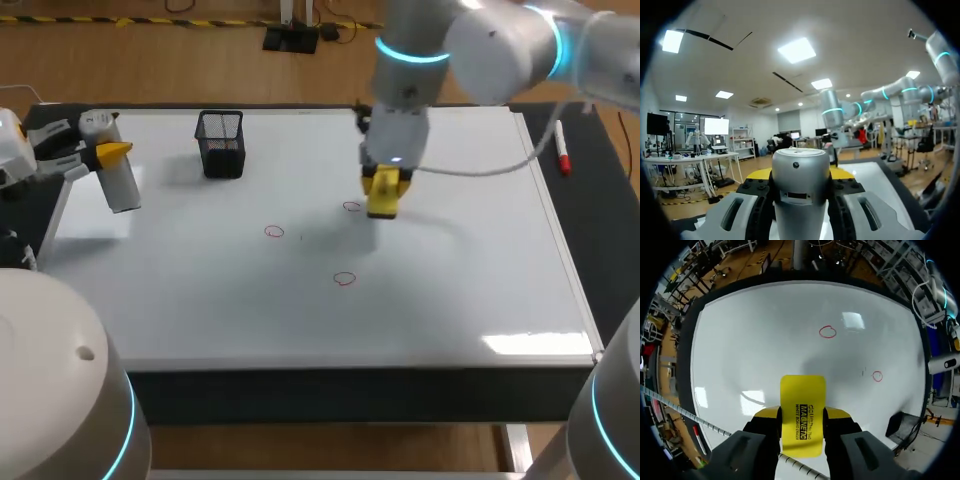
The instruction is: Pick up the inspection probe, press it on each red-marked spot on the whiteboard one by one, put down the probe, pick up the eraser, and wipe off all the red marks.
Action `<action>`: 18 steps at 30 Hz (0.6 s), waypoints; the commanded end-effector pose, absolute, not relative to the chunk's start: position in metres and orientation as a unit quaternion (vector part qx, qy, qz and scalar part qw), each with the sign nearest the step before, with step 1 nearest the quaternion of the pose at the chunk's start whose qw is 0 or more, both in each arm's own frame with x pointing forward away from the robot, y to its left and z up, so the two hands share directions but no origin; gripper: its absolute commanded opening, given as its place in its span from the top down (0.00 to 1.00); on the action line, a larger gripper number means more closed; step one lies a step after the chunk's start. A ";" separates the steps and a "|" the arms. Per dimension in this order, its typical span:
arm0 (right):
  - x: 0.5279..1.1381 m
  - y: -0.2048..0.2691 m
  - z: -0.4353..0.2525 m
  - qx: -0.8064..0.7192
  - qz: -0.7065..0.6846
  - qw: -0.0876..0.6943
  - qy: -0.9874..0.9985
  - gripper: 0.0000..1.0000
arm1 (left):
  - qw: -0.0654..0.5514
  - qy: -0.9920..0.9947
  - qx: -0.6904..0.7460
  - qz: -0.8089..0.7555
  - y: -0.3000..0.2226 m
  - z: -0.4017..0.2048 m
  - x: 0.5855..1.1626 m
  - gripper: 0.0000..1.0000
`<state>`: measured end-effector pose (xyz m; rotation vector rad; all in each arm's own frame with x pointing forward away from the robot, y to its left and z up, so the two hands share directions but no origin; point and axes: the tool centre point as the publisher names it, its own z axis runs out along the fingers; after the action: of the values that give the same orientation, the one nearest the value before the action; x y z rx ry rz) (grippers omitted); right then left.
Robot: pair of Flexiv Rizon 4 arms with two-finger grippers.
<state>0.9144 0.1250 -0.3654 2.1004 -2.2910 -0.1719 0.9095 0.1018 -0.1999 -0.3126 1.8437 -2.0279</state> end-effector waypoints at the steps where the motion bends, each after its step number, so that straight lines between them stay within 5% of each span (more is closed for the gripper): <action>1: 0.905 0.163 -0.371 0.688 -0.024 0.030 -0.725 1.00 | 0.191 0.656 -0.112 -0.721 0.102 -0.199 0.909 1.00; 18: 0.881 0.287 -0.382 0.717 -0.012 0.041 -0.696 1.00 | 0.191 0.656 -0.112 -0.721 0.102 -0.199 0.909 1.00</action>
<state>0.8786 0.2647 -0.3775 2.2469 -2.1873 -0.1655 0.9096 0.1020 -0.1999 -0.3131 1.8437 -2.0277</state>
